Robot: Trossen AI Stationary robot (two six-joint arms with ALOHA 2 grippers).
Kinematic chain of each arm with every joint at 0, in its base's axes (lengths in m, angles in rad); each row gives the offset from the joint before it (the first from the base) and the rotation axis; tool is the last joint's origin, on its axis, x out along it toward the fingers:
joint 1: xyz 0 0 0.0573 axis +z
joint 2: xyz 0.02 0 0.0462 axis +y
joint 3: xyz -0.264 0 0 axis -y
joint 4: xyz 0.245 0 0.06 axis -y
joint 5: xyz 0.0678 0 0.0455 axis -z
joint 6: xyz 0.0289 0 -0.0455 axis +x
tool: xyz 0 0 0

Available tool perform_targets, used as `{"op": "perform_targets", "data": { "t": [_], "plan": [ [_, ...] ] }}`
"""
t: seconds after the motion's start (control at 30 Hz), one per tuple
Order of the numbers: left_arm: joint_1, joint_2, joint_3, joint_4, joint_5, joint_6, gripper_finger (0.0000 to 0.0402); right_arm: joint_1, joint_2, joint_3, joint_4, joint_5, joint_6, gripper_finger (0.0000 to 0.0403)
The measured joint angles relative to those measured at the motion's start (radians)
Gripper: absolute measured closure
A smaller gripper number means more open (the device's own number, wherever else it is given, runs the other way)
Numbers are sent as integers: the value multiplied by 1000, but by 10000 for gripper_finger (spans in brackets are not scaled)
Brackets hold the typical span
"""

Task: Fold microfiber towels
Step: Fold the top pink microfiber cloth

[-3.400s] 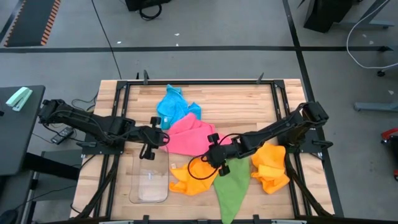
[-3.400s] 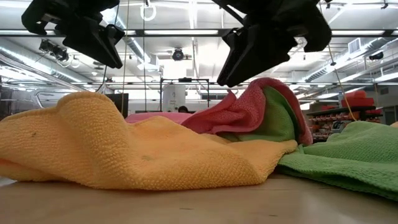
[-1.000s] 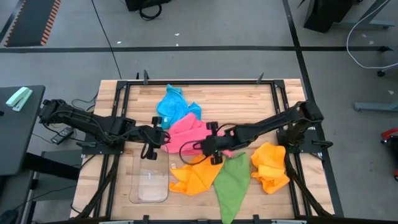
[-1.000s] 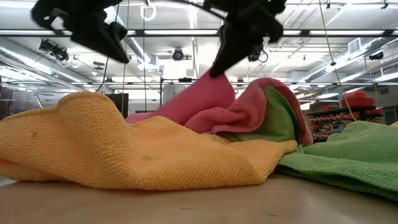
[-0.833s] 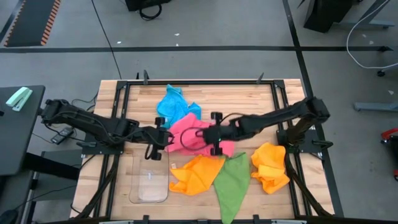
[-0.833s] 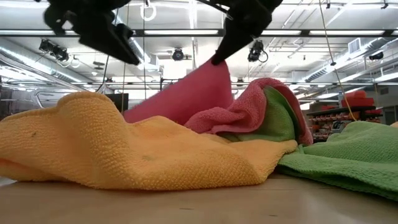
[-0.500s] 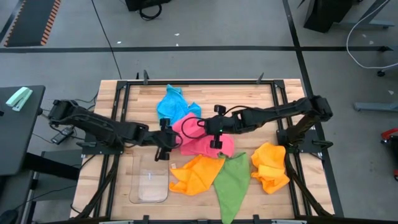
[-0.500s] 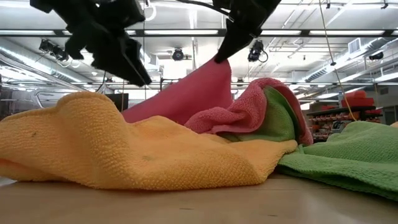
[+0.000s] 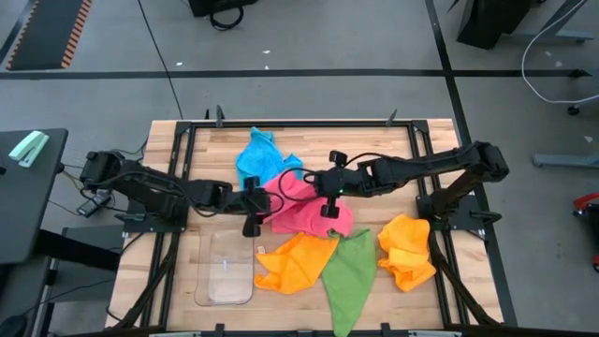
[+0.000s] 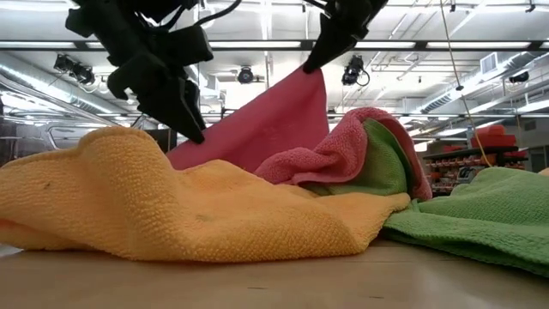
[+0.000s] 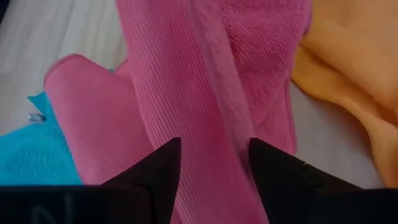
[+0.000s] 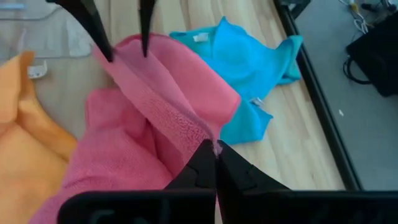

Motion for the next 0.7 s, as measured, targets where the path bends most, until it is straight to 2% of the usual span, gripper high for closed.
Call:
{"op": "perform_targets", "data": {
  "t": [0.17, 0.43, 0.57, 0.7],
  "plan": [
    [3, -1, 29, -16, 1, 1, 230, -22, -23, 0, -16, 7, 21, 402],
    [19, -1, 138, -142, 6, 8, 245, -46, -64, 0, -13, 15, 10, 402],
    [46, -1, 146, -125, 100, -10, 246, -58, -69, 0, -26, 16, 9, 402],
    [56, 35, 145, -72, 117, -53, 240, -65, -69, 0, -33, 18, 8, 402]
  ]
}}
